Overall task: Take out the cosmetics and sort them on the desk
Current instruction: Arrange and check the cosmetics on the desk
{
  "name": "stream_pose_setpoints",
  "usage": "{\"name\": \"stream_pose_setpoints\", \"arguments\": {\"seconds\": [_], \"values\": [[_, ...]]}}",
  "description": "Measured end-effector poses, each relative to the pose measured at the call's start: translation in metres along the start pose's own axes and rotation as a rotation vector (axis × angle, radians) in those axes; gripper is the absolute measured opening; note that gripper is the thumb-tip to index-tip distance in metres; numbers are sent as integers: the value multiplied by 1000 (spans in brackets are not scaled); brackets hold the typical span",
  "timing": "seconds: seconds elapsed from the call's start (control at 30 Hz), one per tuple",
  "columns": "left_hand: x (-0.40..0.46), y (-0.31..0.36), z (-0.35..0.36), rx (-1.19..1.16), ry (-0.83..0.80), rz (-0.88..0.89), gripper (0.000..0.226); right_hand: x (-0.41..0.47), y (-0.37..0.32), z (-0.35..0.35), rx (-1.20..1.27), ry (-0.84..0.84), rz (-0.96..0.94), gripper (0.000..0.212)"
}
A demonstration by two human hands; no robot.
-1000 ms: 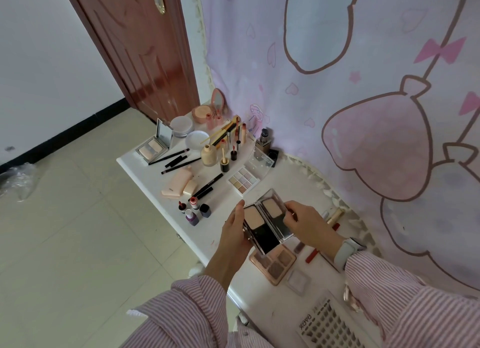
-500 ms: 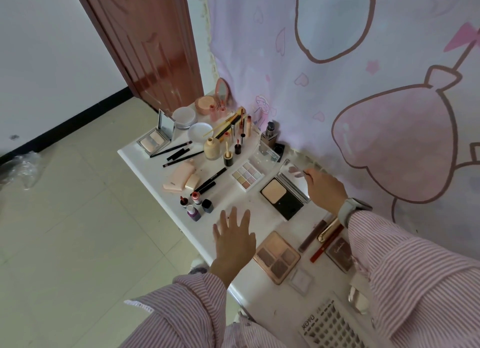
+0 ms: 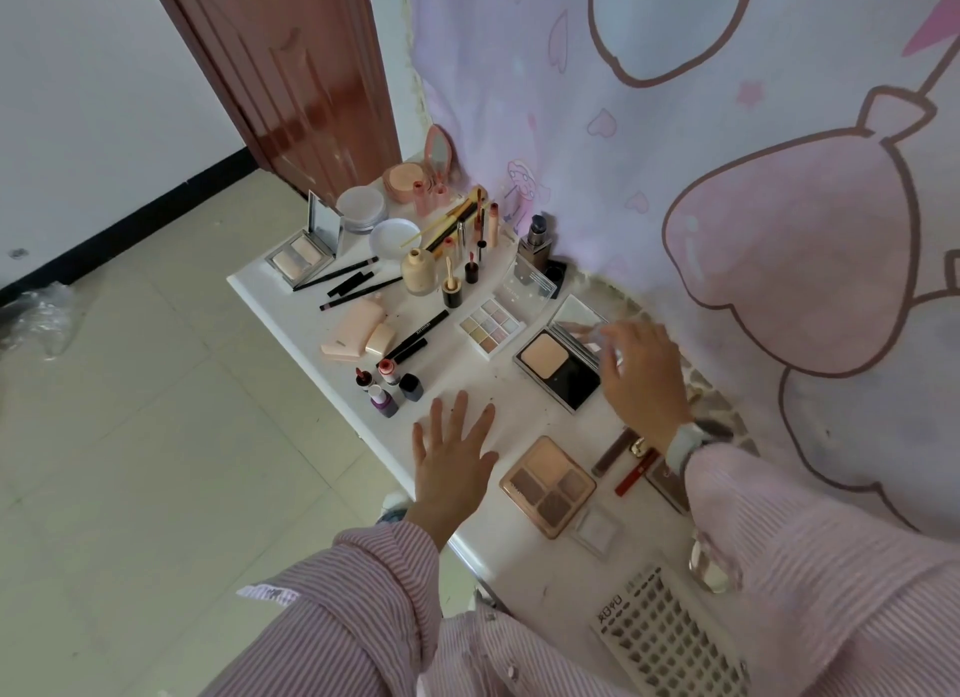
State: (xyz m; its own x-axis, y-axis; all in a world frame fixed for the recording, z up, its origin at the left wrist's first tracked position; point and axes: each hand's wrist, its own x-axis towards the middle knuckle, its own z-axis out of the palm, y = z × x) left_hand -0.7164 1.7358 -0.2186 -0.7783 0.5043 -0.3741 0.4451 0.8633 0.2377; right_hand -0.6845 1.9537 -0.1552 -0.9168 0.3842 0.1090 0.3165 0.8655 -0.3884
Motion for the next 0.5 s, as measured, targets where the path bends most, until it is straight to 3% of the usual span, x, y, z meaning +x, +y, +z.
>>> {"name": "stream_pose_setpoints", "arguments": {"seconds": [0.1,0.17,0.27,0.4,0.5], "values": [[-3,-4,3,-70,57,7,52,-57,-22,14,-38,-125,-123,26],[-8,-7,4,-205,139,9,45,-88,-34,29,-131,-304,-115,45],[-19,-8,2,-440,250,-7,36,-109,-44,47,-248,-444,-61,71],[-41,-10,-4,-642,325,-53,32,-108,-47,52,-274,-440,-81,71],[-53,-13,-11,-887,281,-189,28,-103,-50,44,-78,-382,-75,76]]}}
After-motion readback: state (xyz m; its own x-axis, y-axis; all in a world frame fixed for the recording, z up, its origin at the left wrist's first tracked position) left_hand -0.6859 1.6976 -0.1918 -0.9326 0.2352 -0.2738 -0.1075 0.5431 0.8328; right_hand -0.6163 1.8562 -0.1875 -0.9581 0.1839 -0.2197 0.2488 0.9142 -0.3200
